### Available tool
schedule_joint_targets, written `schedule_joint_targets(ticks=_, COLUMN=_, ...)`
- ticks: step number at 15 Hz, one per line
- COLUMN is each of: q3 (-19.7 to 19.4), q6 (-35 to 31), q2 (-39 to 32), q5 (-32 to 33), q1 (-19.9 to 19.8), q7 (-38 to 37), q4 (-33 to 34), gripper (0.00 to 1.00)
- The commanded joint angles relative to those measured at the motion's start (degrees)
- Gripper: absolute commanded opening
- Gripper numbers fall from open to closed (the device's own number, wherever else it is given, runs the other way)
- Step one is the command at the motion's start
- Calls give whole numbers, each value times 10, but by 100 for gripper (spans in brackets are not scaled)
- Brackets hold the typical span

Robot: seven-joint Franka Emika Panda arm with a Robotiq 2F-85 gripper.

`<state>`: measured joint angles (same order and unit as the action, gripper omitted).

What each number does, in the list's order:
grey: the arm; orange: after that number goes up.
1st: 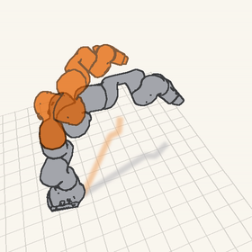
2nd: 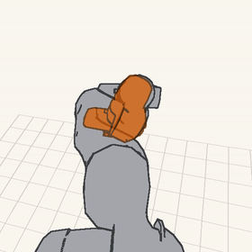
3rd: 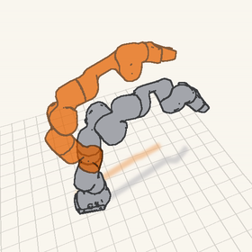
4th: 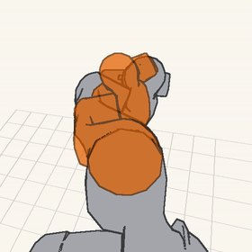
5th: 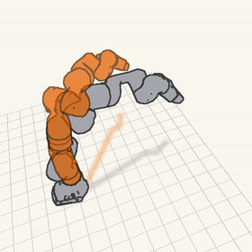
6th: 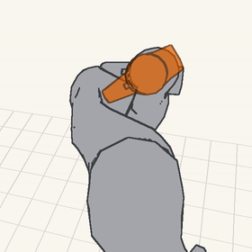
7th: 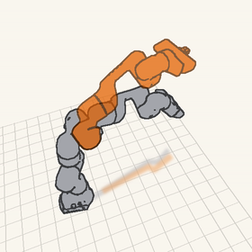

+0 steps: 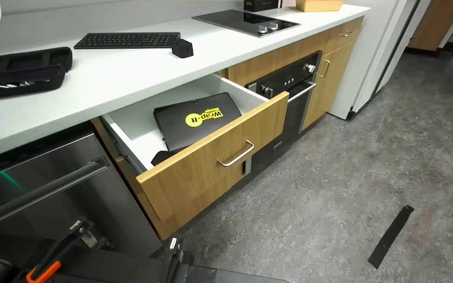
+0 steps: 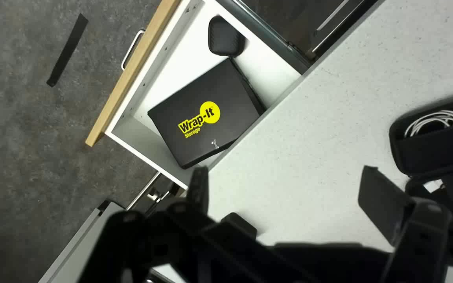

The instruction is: Close the drawer

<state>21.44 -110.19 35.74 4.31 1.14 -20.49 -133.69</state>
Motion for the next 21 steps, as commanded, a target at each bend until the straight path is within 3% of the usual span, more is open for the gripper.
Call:
schedule_joint_targets(ticks=1, q3=-14, q6=2, q2=-6, q5=11, q1=18, q7=-9, q4=1, gripper=100)
schedule_joint_targets(ticks=7, q3=-26, q6=-9, q2=-13, q5=9, q1=14, q7=-1, q4=-7, gripper=100)
schedule_joint_targets(ticks=12, q3=-116, q6=-69, q2=-32, q5=19, q1=-30, q7=10, q4=-94, gripper=100)
schedule_joint_targets(ticks=15, q3=-170, q6=-128, q2=-68, q5=48, q1=-80, q7=8, q4=-137, gripper=100)
schedule_joint_targets(ticks=18, q3=-232, q6=-154, q2=-133, q5=68, q1=-135, q7=22, q4=-138, gripper=100)
schedule_joint_targets(ticks=19, q3=-208, q6=-132, q2=-95, q5=54, q1=-108, q7=11, q4=-141, gripper=100)
schedule_joint_targets(ticks=21, q3=-236, q6=-147, q2=-125, q5=56, q1=-131, q7=26, q4=-143, gripper=100)
